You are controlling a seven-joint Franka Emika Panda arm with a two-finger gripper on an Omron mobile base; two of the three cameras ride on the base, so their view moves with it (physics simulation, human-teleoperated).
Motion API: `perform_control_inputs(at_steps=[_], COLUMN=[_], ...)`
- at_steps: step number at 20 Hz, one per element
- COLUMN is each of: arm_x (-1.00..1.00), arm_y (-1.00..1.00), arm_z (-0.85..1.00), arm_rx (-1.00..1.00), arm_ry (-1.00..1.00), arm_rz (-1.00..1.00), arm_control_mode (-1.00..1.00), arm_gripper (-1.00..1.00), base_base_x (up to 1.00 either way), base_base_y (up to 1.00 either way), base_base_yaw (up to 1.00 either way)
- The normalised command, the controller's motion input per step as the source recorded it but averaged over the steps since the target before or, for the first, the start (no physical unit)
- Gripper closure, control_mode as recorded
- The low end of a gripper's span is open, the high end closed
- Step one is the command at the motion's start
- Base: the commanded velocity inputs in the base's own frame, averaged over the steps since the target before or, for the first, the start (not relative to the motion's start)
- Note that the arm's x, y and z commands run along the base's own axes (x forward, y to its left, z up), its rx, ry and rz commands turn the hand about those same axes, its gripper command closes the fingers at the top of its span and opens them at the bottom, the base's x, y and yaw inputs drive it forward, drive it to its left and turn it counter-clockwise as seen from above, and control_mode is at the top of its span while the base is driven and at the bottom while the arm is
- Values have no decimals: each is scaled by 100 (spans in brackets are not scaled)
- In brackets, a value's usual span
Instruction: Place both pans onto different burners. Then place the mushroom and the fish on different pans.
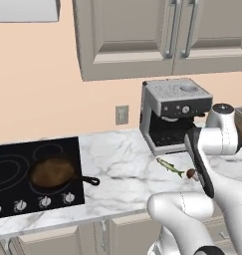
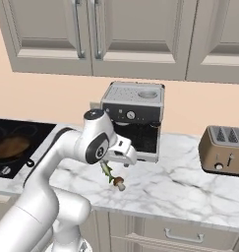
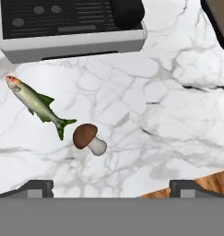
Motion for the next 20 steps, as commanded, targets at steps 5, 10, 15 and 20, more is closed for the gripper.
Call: perform_control_inputs(at_steps=[5,10,15,20], arm_x=[18,11,0,9], arm_y=[15,8,0,0], arm_z=[-32,-27,-27,-35], arm_rx=[4,8,7,2], arm_ry=[0,0,-2,-6], arm_rz=[6,5,0,0], arm_control_mode=[-100,-100,-100,-100], arm_gripper=[-100,-100,-100,-100], base_base_x=[0,0,0,0], base_base_y=[0,0,0,0], base_base_yaw=[0,0,0,0])
